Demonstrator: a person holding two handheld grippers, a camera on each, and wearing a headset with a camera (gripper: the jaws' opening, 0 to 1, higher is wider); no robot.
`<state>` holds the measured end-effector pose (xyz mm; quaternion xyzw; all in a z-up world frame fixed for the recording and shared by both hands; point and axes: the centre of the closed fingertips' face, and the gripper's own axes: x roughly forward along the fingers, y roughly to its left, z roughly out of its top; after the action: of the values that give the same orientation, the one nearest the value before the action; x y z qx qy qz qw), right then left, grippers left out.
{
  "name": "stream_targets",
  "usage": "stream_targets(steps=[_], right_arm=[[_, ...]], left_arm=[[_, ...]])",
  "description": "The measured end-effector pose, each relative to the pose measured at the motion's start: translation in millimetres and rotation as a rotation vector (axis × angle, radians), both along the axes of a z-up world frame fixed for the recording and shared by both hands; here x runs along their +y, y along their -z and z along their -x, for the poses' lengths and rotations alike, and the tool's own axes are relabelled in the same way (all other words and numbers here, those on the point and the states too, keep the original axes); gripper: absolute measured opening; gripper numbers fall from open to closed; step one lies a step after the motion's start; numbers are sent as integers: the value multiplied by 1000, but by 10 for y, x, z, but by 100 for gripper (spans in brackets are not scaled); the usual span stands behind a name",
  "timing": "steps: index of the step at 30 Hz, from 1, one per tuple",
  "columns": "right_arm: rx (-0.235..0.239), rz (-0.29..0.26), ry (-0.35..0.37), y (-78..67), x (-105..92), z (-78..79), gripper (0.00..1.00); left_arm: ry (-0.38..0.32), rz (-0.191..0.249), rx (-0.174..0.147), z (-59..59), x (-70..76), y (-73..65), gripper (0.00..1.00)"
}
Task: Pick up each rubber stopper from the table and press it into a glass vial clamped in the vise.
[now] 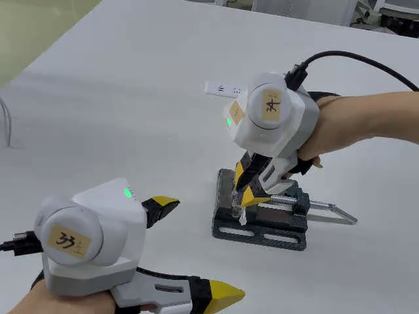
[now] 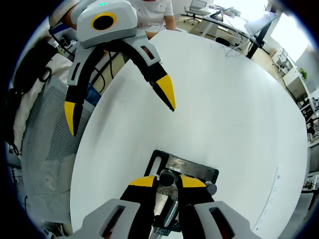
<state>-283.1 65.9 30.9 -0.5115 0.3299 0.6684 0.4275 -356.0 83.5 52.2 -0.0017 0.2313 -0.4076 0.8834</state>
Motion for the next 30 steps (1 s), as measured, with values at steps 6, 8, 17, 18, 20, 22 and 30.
stream_targets(steps=[6, 8, 17, 18, 20, 22, 30], right_arm=[[13, -11, 7, -96, -17, -16, 9], [23, -14, 23, -107, -14, -24, 8], [41, -8, 53, -59, -34, 42, 2], [42, -4, 56, -45, -40, 42, 1], [42, -4, 59, -35, -42, 39, 1], [43, -1, 61, -17, -45, 30, 1], [45, -2, 63, -17, -29, 11, 0]], left_arm=[[1, -1, -3, -6, 0, -8, 93], [-1, 2, -6, -17, 4, -14, 93], [0, 1, -5, -20, 15, -14, 93], [-2, 0, -4, -19, 21, -8, 93], [-4, -1, -1, -15, 28, 1, 93], [-5, -1, 1, -6, 30, 7, 93], [-6, -1, 7, 3, 33, 36, 93]])
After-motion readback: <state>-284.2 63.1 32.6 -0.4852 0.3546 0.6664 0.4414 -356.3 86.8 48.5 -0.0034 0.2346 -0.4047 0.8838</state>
